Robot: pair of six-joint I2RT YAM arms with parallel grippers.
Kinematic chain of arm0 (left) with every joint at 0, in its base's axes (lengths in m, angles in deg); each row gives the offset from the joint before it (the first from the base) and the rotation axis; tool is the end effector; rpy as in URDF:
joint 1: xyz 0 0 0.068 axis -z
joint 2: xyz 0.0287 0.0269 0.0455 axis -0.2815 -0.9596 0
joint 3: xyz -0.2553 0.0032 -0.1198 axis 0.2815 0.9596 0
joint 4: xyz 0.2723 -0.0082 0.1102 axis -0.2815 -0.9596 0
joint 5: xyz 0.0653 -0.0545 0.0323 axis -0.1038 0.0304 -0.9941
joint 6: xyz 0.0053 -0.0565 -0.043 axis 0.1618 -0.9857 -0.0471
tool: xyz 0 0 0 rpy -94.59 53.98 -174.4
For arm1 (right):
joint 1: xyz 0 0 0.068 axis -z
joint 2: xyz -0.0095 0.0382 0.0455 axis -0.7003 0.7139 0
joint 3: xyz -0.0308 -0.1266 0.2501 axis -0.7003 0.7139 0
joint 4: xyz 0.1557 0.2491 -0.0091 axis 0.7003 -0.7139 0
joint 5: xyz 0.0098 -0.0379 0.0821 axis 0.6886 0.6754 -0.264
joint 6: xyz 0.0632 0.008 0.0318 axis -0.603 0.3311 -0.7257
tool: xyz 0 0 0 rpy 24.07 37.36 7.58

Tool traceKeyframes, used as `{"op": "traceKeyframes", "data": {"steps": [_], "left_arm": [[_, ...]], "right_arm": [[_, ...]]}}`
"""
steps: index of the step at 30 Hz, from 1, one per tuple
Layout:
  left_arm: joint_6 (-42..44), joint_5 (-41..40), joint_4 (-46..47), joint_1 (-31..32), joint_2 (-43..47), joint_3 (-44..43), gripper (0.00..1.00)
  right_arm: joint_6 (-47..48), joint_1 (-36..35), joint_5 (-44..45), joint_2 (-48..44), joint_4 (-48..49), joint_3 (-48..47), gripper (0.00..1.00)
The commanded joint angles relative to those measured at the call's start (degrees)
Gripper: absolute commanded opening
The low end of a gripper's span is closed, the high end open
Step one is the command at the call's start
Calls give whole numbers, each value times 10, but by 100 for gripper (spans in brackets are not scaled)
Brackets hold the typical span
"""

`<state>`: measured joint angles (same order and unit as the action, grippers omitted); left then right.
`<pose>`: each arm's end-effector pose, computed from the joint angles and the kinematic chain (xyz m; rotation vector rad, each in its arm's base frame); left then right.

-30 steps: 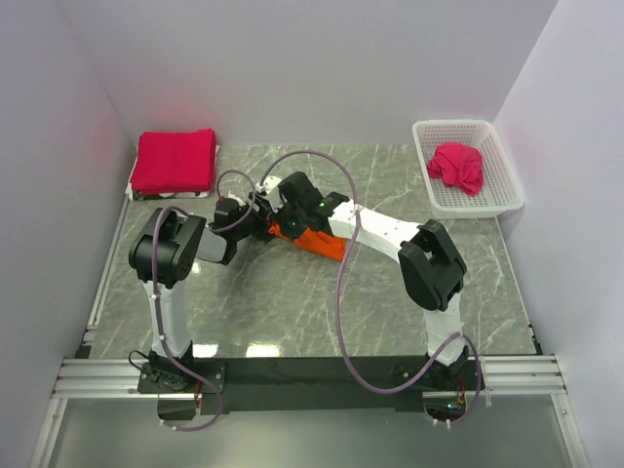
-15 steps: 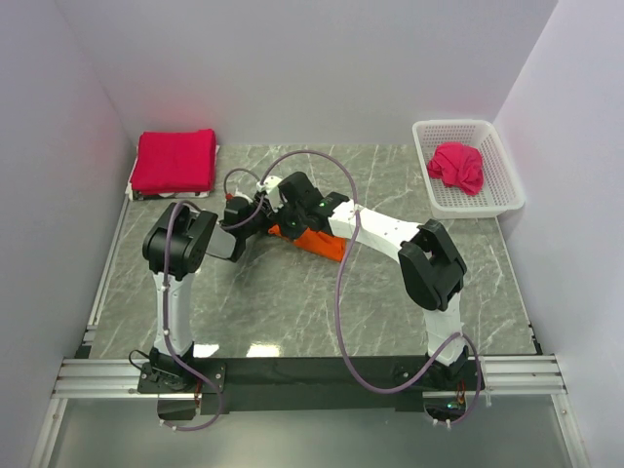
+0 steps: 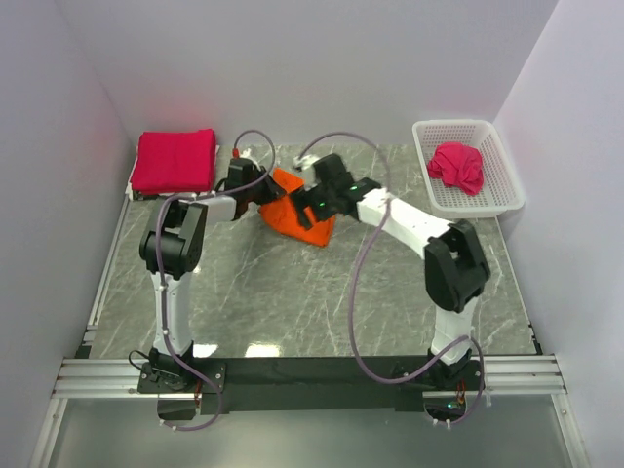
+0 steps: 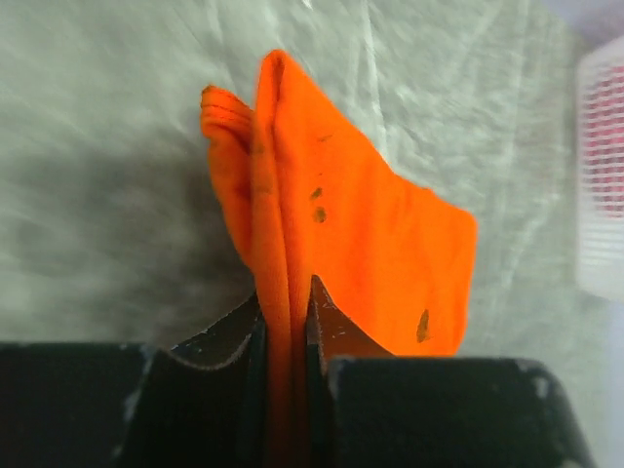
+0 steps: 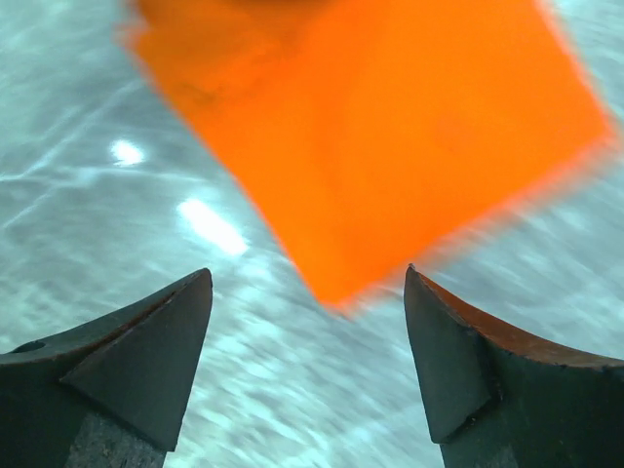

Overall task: Fold and stack the t-shirts
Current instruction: Neatly place the folded tshirt to the corner

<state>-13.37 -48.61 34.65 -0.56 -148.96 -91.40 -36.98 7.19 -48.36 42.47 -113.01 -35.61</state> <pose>0.4935 -0.1559 0.1161 -0.3563 2.1614 -0.8963 0.3798 0.2981 0.2358 -0.8696 2.2324 0.4391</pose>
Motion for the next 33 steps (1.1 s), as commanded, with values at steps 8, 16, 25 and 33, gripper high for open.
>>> {"op": "traceKeyframes", "data": {"steps": [8, 16, 25, 33], "left_arm": [[246, -78, -170, -61, 23, -197, 8], [295, -87, -244, -106, -10, -324, 8], [357, -107, -258, -129, -9, -386, 8], [364, -97, -263, -143, -4, -410, 8]], "right_arm": [[-4, 89, -11, -85, -10, 49, 86], [1, 92, -21, -80, -13, 48, 86], [2, 92, -26, -74, -14, 46, 86], [3, 90, -28, -67, -18, 40, 85]]}}
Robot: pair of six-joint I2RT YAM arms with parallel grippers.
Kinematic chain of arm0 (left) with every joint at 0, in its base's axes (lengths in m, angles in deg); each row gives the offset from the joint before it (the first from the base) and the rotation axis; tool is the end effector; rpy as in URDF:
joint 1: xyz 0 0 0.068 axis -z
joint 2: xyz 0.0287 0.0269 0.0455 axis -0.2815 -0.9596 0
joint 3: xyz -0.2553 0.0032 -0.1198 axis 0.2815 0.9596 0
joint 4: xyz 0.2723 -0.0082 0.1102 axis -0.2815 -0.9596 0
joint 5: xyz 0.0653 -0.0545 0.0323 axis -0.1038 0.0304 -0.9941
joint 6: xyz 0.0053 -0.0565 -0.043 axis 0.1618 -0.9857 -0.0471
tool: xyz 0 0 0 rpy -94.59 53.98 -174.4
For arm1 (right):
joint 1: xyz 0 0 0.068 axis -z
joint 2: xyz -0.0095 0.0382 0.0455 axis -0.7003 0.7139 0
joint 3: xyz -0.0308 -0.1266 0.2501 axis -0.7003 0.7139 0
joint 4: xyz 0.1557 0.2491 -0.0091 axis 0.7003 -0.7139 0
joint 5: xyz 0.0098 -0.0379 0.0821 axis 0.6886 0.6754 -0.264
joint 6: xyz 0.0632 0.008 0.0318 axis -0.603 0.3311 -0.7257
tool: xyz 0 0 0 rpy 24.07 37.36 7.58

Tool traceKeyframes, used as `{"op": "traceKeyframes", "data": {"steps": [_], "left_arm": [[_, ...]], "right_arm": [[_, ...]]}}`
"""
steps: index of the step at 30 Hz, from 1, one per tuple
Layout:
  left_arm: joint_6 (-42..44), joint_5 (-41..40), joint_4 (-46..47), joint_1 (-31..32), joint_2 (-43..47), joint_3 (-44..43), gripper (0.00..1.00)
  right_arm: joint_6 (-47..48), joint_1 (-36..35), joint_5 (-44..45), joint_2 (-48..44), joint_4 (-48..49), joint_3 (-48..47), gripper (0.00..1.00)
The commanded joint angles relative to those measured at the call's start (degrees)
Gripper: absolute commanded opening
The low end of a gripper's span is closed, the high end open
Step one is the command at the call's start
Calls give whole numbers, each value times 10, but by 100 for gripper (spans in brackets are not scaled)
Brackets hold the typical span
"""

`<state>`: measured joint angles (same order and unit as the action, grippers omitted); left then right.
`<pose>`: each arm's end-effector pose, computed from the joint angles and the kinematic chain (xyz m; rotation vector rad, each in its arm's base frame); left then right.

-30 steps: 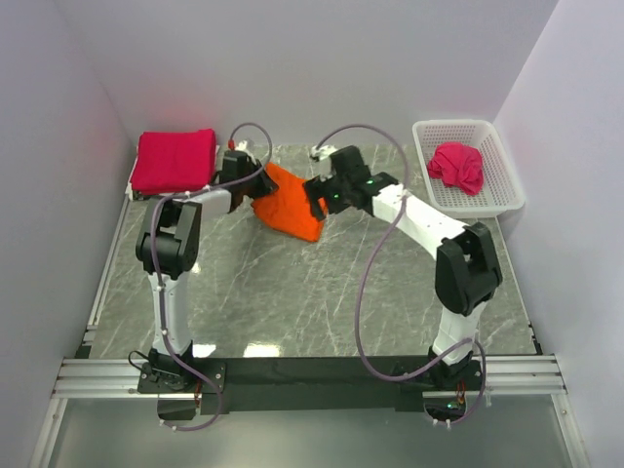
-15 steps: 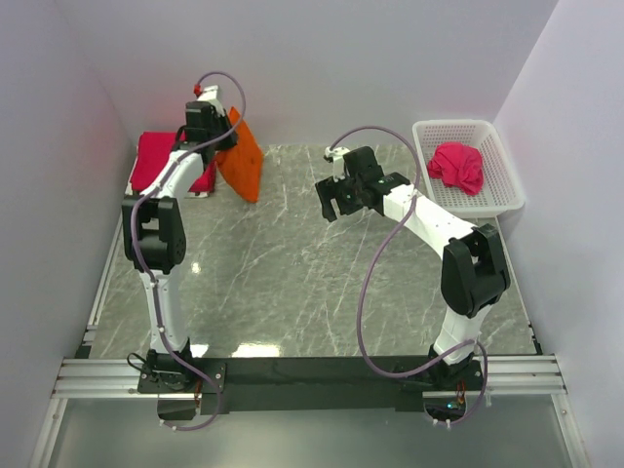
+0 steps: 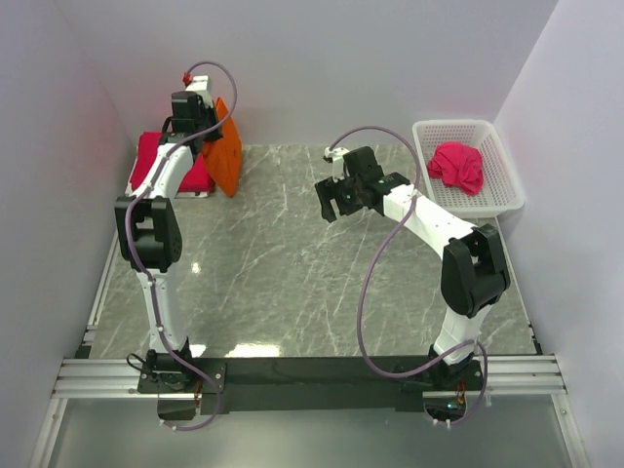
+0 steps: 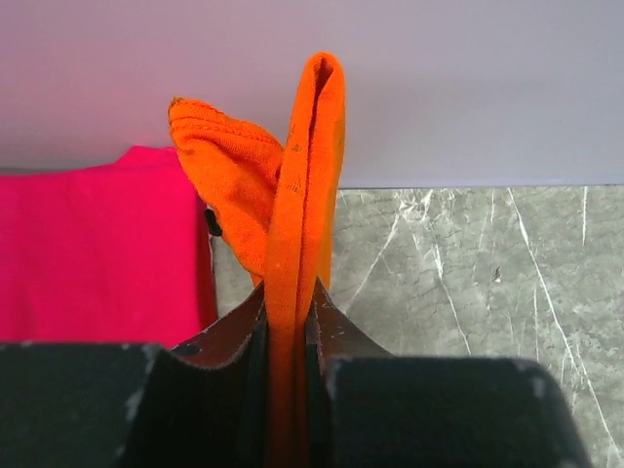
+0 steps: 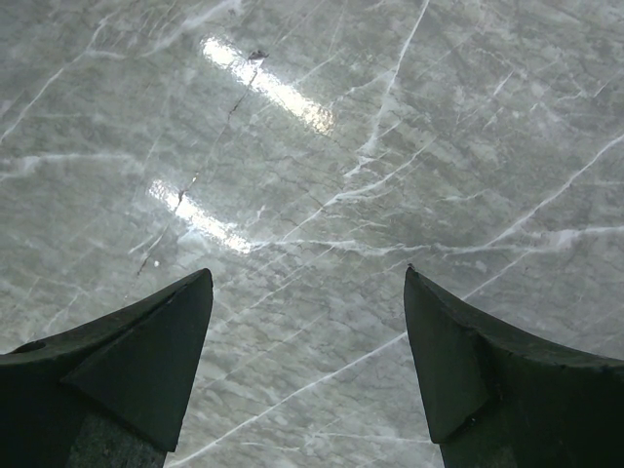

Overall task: Fold and stack the t-shirts
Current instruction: Neatly place the folded tshirt to the corner

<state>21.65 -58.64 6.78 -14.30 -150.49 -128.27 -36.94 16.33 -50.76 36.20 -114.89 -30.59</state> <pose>0.5831 -0.0266 0.2924 -0.0488 1.9525 -0.2184 0.3954 0.2224 0.2492 -0.7082 2.2880 0.4114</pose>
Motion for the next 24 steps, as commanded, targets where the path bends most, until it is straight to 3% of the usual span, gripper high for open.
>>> {"op": "traceKeyframes", "data": {"steps": [1, 24], "left_arm": [[11, 5, 13, -6, 12, -47, 8], [-43, 52, -4, -41, 52, -85, 8]], "right_arm": [[2, 1, -4, -4, 0, -11, 85], [-1, 0, -8, 22, -7, -28, 84]]}}
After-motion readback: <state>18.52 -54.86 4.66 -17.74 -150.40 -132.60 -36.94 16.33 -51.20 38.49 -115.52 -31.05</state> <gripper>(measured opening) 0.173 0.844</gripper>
